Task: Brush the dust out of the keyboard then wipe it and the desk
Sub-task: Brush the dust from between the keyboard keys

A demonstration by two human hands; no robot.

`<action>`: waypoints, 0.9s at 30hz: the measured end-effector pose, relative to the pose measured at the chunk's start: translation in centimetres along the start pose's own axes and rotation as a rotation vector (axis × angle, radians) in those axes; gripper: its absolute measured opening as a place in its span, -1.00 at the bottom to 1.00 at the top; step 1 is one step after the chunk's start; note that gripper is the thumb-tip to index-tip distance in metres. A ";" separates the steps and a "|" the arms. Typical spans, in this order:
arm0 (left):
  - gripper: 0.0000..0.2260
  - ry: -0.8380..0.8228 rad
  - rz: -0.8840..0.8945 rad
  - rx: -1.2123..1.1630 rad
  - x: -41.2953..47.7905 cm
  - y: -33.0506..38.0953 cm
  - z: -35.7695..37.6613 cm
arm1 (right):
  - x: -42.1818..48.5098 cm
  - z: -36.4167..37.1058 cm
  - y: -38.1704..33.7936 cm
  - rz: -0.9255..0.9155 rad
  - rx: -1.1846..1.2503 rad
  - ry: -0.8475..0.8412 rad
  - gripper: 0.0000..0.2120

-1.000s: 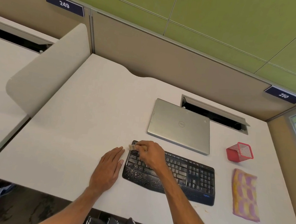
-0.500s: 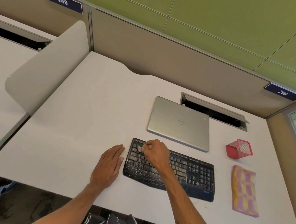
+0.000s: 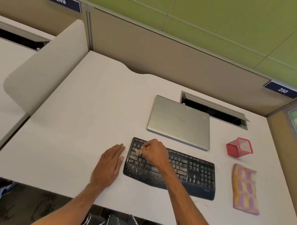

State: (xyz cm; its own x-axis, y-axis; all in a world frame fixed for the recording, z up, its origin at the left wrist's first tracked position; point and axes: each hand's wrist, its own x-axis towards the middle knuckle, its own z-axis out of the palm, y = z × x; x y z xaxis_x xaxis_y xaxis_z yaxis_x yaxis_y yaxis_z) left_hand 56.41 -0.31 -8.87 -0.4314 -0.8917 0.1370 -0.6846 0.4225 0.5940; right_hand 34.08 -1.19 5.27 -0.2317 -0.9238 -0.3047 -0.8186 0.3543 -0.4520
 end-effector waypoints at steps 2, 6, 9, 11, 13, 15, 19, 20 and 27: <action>-0.54 0.001 0.002 0.001 0.0 0.0 0.0 | 0.1 -0.3 -0.3 0.003 0.023 0.062 -0.81; -0.54 0.001 0.002 -0.003 0.0 -0.1 0.1 | 0.1 -0.2 -0.4 0.010 0.004 0.082 -0.80; -0.55 0.003 0.004 -0.003 0.0 -0.1 0.1 | 0.1 0.0 -0.5 -0.001 -0.052 -0.018 -0.81; -0.55 0.007 0.006 0.003 0.1 0.0 0.1 | 0.1 -0.7 -0.6 -0.016 -0.052 -0.042 -0.83; -0.55 0.004 0.005 0.004 0.0 0.0 0.0 | 0.0 -1.4 -0.5 -0.069 -0.061 -0.025 -0.83; -0.54 0.003 0.008 0.004 0.0 -0.1 0.0 | -0.1 -1.8 -0.2 -0.165 -0.084 -0.041 -0.80; -0.54 0.005 0.003 0.000 0.0 0.0 0.0 | 0.1 -1.8 0.8 -0.301 -0.220 -0.098 -0.78; -0.54 0.007 0.000 -0.002 0.0 0.1 0.0 | 0.2 -1.9 1.1 -0.309 -0.269 -0.106 -0.79; -0.55 -0.003 -0.003 -0.007 0.1 0.0 0.0 | 0.9 -3.1 1.4 -0.274 -0.287 -0.090 -0.81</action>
State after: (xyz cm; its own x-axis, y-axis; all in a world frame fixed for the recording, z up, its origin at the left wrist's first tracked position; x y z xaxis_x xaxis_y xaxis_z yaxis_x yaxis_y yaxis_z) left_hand 56.38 -0.39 -8.85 -0.4312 -0.8924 0.1329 -0.6818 0.4187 0.5999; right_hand 31.14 -1.92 6.94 0.0517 -0.9576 -0.2835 -0.9602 0.0304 -0.2777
